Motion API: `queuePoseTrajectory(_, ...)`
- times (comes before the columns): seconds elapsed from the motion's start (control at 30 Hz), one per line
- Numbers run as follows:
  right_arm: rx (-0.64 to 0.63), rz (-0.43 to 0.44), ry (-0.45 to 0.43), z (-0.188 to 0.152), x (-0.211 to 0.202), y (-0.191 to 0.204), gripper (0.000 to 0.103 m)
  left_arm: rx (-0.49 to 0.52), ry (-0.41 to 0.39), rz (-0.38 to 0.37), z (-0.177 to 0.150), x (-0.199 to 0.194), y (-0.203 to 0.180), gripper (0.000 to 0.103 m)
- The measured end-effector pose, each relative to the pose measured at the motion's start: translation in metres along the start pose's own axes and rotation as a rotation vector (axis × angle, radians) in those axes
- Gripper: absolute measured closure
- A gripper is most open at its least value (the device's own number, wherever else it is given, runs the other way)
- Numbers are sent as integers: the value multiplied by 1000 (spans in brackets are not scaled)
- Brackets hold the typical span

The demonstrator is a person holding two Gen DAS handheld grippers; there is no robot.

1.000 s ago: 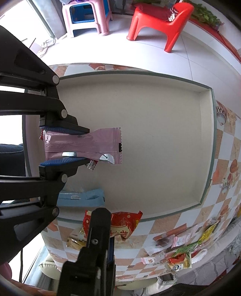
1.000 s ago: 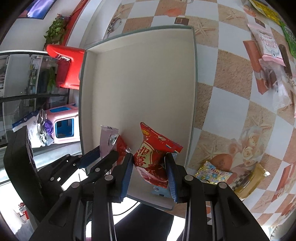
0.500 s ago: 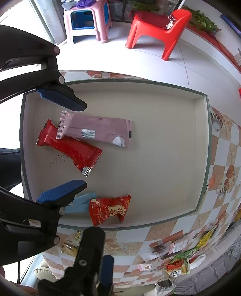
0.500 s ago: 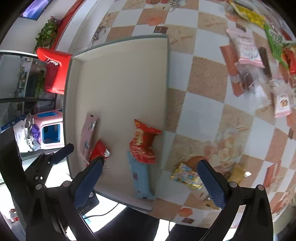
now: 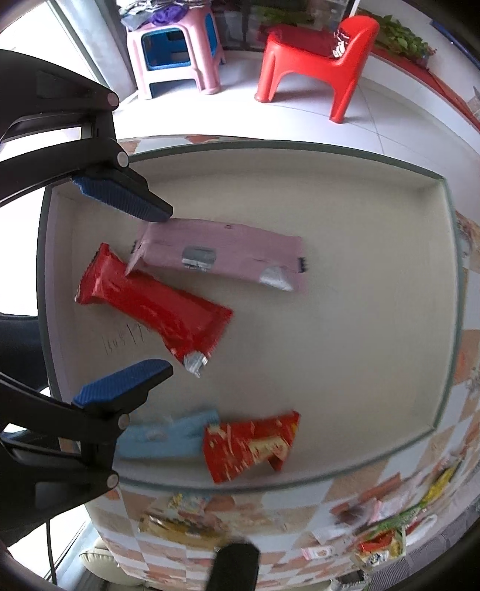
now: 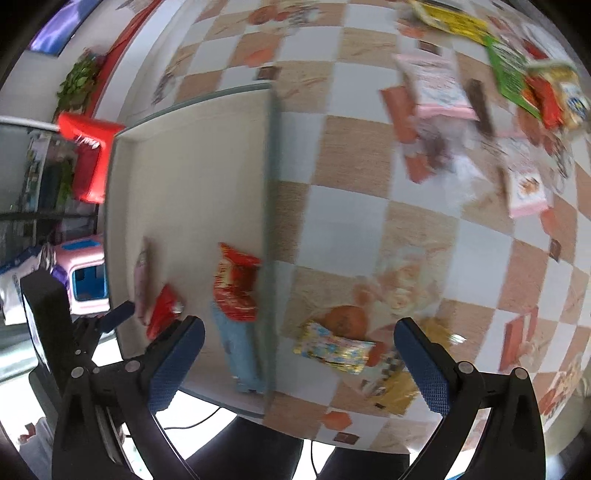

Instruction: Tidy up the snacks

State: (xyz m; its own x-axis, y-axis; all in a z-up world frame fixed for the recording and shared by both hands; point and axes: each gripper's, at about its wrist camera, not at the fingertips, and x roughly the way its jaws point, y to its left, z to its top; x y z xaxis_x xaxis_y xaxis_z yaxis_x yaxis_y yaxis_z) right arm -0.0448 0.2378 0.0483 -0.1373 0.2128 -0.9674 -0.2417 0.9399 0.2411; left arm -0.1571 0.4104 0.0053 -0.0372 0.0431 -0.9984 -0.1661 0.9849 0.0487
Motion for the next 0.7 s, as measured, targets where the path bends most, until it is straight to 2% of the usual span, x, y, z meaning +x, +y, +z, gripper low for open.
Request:
queuePoseTrajectory(0.1, 95, -32, 2, -7, 1, -35, 0, -1, 15, 26, -3, 8, 7, 22)
queuePoseTrajectory(0.13, 131, -50, 12, -10, 3, -45, 0, -3, 9, 29, -3, 10, 11, 18)
queuePoseTrajectory(0.2, 215, -80, 40, -17, 8, -70, 0, -4, 4, 30, -3, 10, 16, 17)
queuePoseTrajectory(0.3, 322, -66, 65, -28, 16, -96, 0, 15, -1, 39, -1, 7, 19, 17)
queuePoseTrajectory(0.37, 344, -52, 76, -32, 23, -99, 0, 32, -16, 40, 0, -1, 12, 17)
queuePoseTrajectory(0.53, 233, -42, 95, -35, 42, -69, 0, 87, -62, 19, -2, -27, -15, 17)
queuePoseTrajectory(0.7, 34, -128, 120, -39, 60, -41, 0, 141, -79, 13, -7, -43, -38, 17)
